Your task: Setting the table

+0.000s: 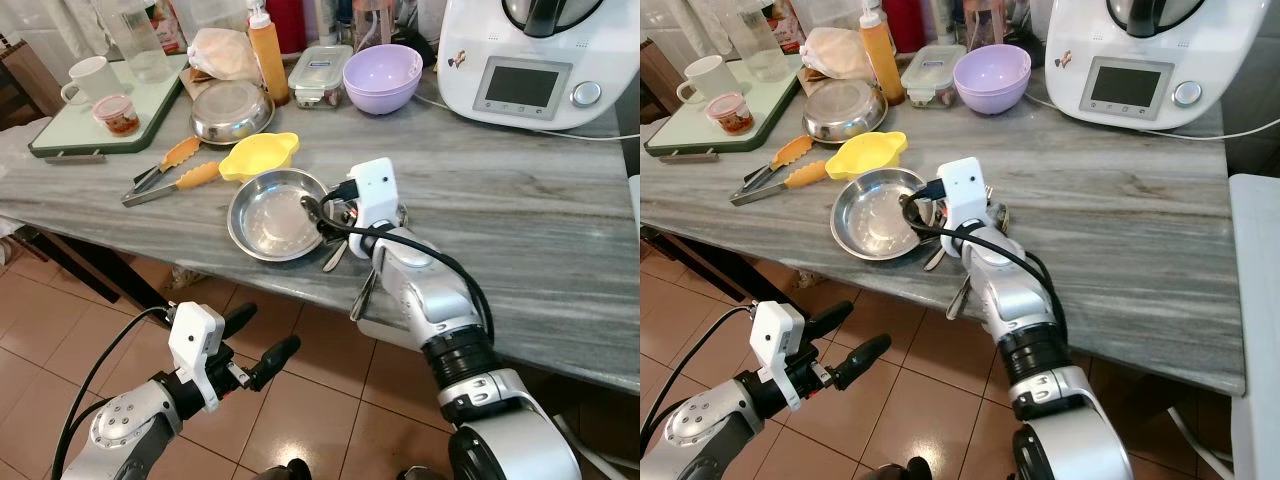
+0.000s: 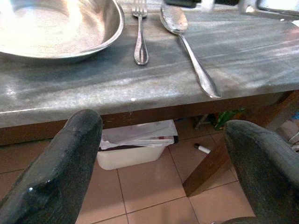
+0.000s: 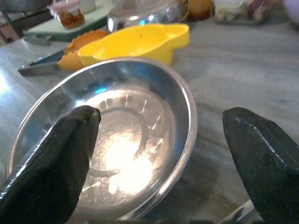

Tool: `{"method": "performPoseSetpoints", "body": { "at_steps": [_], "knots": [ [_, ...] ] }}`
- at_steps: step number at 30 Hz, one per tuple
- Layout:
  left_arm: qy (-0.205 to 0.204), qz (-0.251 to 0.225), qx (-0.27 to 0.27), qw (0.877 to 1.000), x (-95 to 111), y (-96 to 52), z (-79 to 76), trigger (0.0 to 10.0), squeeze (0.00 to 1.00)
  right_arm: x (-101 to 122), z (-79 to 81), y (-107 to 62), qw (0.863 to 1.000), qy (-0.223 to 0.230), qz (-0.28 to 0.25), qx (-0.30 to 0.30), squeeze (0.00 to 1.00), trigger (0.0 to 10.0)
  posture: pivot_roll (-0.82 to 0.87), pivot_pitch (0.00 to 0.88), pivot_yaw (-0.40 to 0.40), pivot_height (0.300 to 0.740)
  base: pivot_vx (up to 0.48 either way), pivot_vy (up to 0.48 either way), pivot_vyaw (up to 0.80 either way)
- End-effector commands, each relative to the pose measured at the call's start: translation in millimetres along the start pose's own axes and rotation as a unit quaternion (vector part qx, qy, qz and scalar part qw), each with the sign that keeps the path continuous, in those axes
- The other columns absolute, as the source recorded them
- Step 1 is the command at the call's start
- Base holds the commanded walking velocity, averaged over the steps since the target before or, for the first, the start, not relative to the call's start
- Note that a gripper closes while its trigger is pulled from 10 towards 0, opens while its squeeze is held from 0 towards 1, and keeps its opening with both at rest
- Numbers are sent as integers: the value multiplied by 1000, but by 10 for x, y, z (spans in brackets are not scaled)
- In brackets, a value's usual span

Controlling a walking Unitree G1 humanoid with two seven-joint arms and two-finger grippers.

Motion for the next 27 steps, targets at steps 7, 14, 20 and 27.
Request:
{"method": "performPoseSetpoints", "body": {
  "at_steps": [7, 14, 20, 27],
  "knots": [
    [0, 8, 9, 1000, -18, -45, -2, 10000, 0, -17, 31, 120, 999, 15, 26, -16, 0, 10000, -95, 193, 133, 740, 0, 0, 0],
    [-1, 14, 5, 1000, -28, -48, -1, 10000, 0, -90, 11, 161, 996, 60, 54, -27, 0, 9059, -99, 194, 139, 740, 0, 0, 0],
    [0, 16, 4, 1000, -30, -48, 1, 10000, 0, -107, -4, 165, 995, 73, 56, -30, 0, 0, -98, 193, 141, 740, 0, 0, 0],
    [0, 19, 4, 1000, -37, -50, 2, 10000, 0, -105, -12, 177, 994, 84, 60, -30, 0, 314, -98, 192, 140, 740, 0, 0, 0]
  ]
}}
Point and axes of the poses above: a point about 5 cm out from each wrist's last joint towards the gripper, its own y axis pointing out of the wrist towards the gripper, its own x axis along the axis of the wrist's last joint, z = x × y, the point moved 3 cm from there along y, pointing out of the wrist towards the gripper, and after that the axes turned 8 degrees about -y, right-handed, at the moved point
